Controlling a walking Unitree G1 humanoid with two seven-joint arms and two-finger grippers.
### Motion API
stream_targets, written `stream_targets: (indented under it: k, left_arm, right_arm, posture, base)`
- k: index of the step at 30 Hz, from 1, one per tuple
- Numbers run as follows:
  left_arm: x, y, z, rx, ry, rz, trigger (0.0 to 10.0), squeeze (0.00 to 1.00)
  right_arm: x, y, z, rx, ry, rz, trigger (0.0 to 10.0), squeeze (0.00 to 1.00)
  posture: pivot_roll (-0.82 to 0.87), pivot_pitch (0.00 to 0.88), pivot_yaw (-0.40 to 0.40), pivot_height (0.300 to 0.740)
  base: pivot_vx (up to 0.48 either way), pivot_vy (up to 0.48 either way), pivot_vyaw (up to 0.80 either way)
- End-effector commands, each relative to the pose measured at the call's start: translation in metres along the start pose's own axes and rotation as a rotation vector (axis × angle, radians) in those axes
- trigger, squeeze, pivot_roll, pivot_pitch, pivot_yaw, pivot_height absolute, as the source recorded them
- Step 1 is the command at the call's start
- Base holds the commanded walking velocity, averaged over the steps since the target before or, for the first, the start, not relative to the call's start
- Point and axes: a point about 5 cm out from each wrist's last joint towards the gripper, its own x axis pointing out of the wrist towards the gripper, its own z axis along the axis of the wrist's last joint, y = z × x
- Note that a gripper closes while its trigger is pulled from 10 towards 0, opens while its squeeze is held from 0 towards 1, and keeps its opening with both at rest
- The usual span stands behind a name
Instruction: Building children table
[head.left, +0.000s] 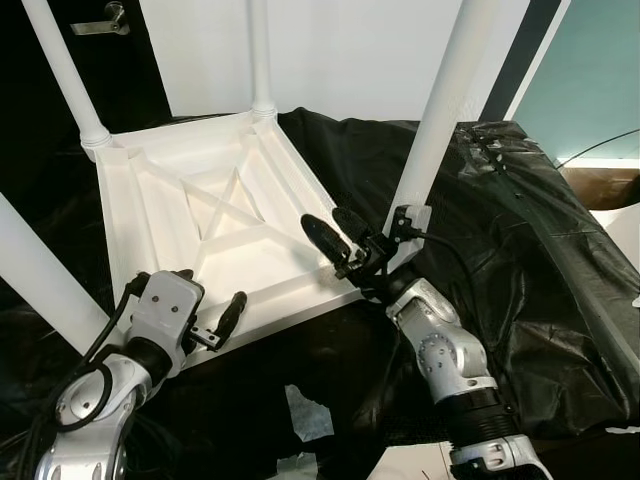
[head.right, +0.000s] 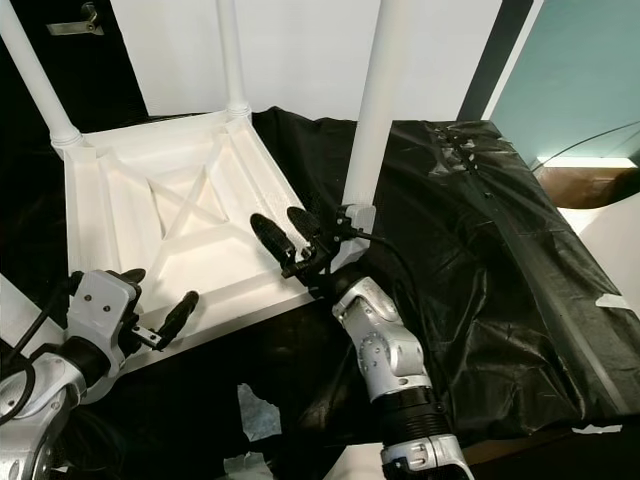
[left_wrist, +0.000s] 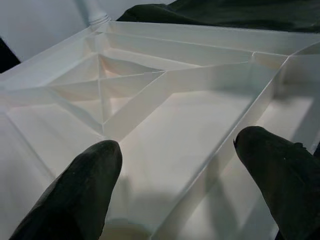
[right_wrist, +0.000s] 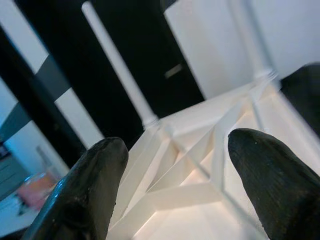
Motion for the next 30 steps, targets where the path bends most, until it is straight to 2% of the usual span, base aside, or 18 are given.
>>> stream_targets:
  k: [1, 9, 12, 15, 16, 17, 18, 19, 20, 21, 22, 25, 27, 30]
  left_arm:
    - [-0.002, 0.011, -0.002, 0.006, 0.008, 0.126, 10.0, 0.0]
    - [0.014, 0.017, 0.0, 0.05, -0.022, 0.054, 10.0, 0.0]
    - [0.03, 0.016, 0.005, 0.061, -0.06, -0.002, 10.0, 0.0]
    - [0.03, 0.016, 0.005, 0.061, -0.06, -0.002, 10.0, 0.0]
    - [0.038, 0.015, 0.008, 0.076, -0.079, -0.036, 10.0, 0.0]
    - [0.038, 0.015, 0.008, 0.076, -0.079, -0.036, 10.0, 0.0]
    - [0.048, 0.012, 0.013, 0.078, -0.103, -0.075, 10.0, 0.0]
    - [0.048, 0.012, 0.013, 0.078, -0.103, -0.075, 10.0, 0.0]
    - [0.056, 0.009, 0.018, 0.079, -0.125, -0.11, 10.0, 0.0]
    - [0.056, 0.009, 0.018, 0.079, -0.125, -0.11, 10.0, 0.0]
    - [0.062, 0.006, 0.021, 0.081, -0.138, -0.137, 10.0, 0.0]
    - [0.073, 0.002, 0.024, 0.1, -0.151, -0.183, 10.0, 0.0]
    - [0.077, 0.005, 0.024, 0.107, -0.155, -0.188, 10.0, 0.0]
    - [0.078, 0.006, 0.024, 0.108, -0.156, -0.188, 10.0, 0.0]
  right_arm:
    - [-0.005, -0.012, 0.008, -0.031, -0.03, -0.062, 10.0, 0.0]
    - [-0.009, -0.026, 0.016, -0.122, -0.07, -0.162, 10.0, 0.0]
    - [-0.016, -0.037, 0.022, -0.189, -0.084, -0.236, 10.0, 0.0]
    - [-0.016, -0.037, 0.022, -0.189, -0.084, -0.236, 10.0, 0.0]
    - [-0.02, -0.042, 0.026, -0.226, -0.093, -0.279, 10.0, 0.0]
    - [-0.02, -0.042, 0.026, -0.226, -0.093, -0.279, 10.0, 0.0]
    - [-0.024, -0.048, 0.03, -0.265, -0.105, -0.336, 10.0, 0.0]
    - [-0.024, -0.048, 0.03, -0.265, -0.105, -0.336, 10.0, 0.0]
    - [-0.028, -0.051, 0.033, -0.293, -0.116, -0.387, 10.0, 0.0]
    - [-0.028, -0.051, 0.033, -0.293, -0.116, -0.387, 10.0, 0.0]
    - [-0.031, -0.053, 0.035, -0.314, -0.121, -0.419, 10.0, 0.0]
    - [-0.033, -0.043, 0.027, -0.312, -0.107, -0.421, 10.0, 0.0]
    - [-0.035, -0.037, 0.026, -0.323, -0.114, -0.417, 10.0, 0.0]
    - [-0.036, -0.036, 0.026, -0.323, -0.115, -0.414, 10.0, 0.0]
  posture:
    - [0.28, 0.052, -0.064, 0.74]
    - [0.26, 0.056, -0.054, 0.74]
    - [0.26, 0.059, -0.05, 0.74]
    - [0.26, 0.059, -0.05, 0.74]
    - [0.24, 0.055, -0.043, 0.74]
    - [0.24, 0.055, -0.043, 0.74]
    - [0.23, 0.053, -0.037, 0.74]
    - [0.23, 0.053, -0.037, 0.74]
    - [0.23, 0.053, -0.037, 0.74]
    - [0.23, 0.053, -0.037, 0.74]
    - [0.21, 0.05, -0.031, 0.74]
    - [0.2, 0.046, -0.029, 0.74]
    - [0.2, 0.045, -0.028, 0.74]
    - [0.2, 0.045, -0.028, 0.74]
  base:
    - [0.0, 0.0, 0.0]
    - [0.0, 0.0, 0.0]
    - [0.0, 0.0, 0.0]
    - [0.0, 0.0, 0.0]
    - [0.0, 0.0, 0.0]
    - [0.0, 0.0, 0.0]
    - [0.0, 0.0, 0.0]
    - [0.0, 0.0, 0.0]
    - [0.0, 0.0, 0.0]
    - [0.0, 0.0, 0.0]
    - [0.0, 0.0, 0.0]
    - [0.0, 0.0, 0.0]
    - [0.0, 0.0, 0.0]
    - [0.0, 0.0, 0.0]
